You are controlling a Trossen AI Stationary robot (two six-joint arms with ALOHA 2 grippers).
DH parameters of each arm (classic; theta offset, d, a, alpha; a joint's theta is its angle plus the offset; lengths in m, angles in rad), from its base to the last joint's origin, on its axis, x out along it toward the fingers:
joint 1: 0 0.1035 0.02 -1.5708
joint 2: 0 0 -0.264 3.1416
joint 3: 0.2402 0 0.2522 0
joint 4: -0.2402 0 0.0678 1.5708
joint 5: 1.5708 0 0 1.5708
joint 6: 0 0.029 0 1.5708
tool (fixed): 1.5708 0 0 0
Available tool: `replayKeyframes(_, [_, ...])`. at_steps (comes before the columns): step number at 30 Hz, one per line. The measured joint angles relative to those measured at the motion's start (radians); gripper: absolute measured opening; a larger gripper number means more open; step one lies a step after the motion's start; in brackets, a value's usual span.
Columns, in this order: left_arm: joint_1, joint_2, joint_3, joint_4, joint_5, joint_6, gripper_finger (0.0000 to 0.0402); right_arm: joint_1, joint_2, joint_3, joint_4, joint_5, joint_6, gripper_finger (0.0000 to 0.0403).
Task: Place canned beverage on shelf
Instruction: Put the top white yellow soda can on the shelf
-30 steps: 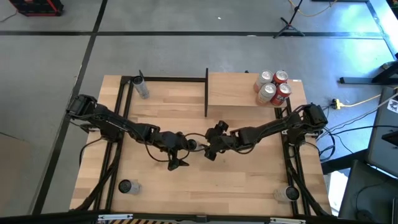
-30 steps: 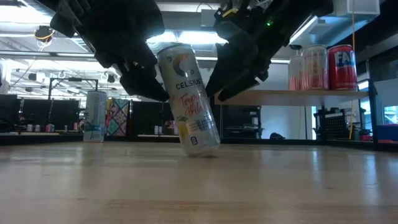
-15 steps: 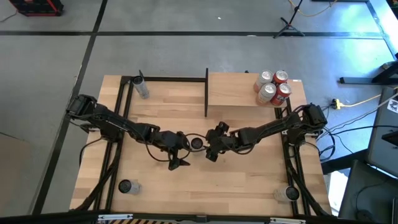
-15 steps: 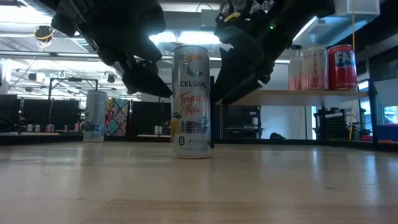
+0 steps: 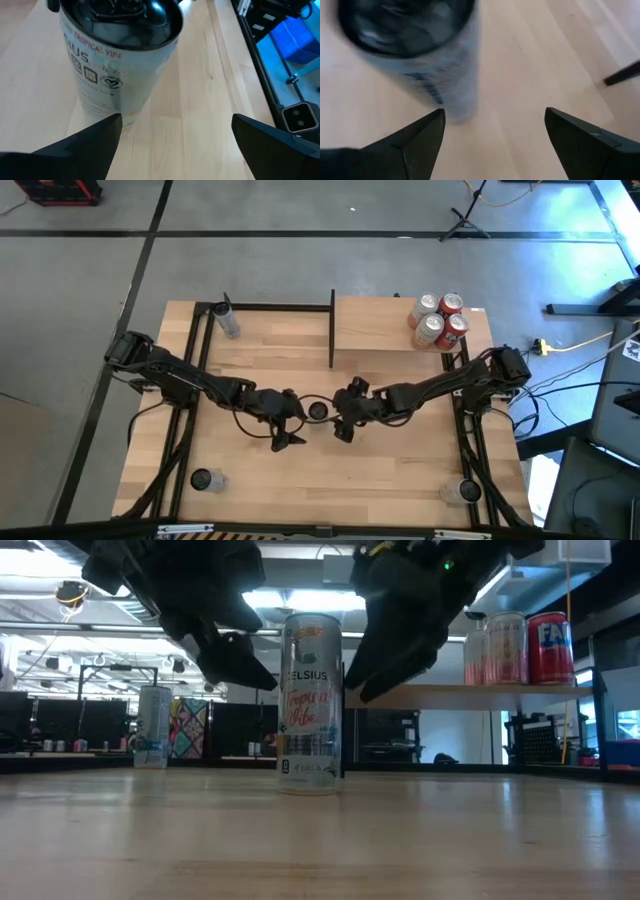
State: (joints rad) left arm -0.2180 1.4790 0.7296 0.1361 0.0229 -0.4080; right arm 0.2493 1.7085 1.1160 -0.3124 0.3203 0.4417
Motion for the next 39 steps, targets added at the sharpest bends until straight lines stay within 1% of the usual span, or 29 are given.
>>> replayKeyframes(4, [0.000,-0.028,0.001,-0.054,0.015,0.000,0.0373,0.000,-0.046,0.000,-0.008,-0.066,0.000,0.0335])
replayKeyframes(9, [-0.004,-0.088,0.001,-0.160,0.005,-0.002,0.0373,0.000,-0.114,0.000,-0.013,-0.110,0.000,0.0335])
replayKeyframes(12, [-0.012,-0.120,0.001,-0.213,-0.016,-0.026,0.0373,0.000,-0.130,0.000,0.057,-0.115,-0.001,0.0335])
replayKeyframes(15, [-0.011,-0.141,0.001,-0.223,-0.016,-0.027,0.0373,0.000,-0.130,0.000,0.139,-0.122,-0.004,0.0335])
replayKeyframes(18, [-0.011,-0.147,0.001,-0.227,-0.050,-0.028,0.0373,0.000,-0.119,0.000,0.221,-0.118,-0.036,0.0335])
replayKeyframes(22, [-0.011,-0.147,0.000,-0.230,-0.062,-0.028,0.0373,-0.001,-0.099,0.000,0.273,-0.049,-0.088,0.0335])
replayKeyframes(24, [-0.011,-0.147,0.000,-0.232,-0.063,-0.028,0.0373,-0.004,-0.081,0.000,0.306,-0.044,-0.106,0.0335])
replayKeyframes(29, [-0.011,-0.147,0.000,-0.233,-0.066,-0.032,0.0373,-0.008,-0.020,-0.002,0.352,-0.058,-0.108,0.0335])
replayKeyframes(33, [-0.011,-0.147,0.000,-0.233,-0.066,-0.058,0.0373,-0.008,0.008,-0.001,0.339,-0.015,-0.108,0.0335])
replayKeyframes(39, [-0.011,-0.147,0.000,-0.233,-0.065,-0.062,0.0373,-0.008,0.050,-0.002,0.342,-0.059,-0.108,0.0335])
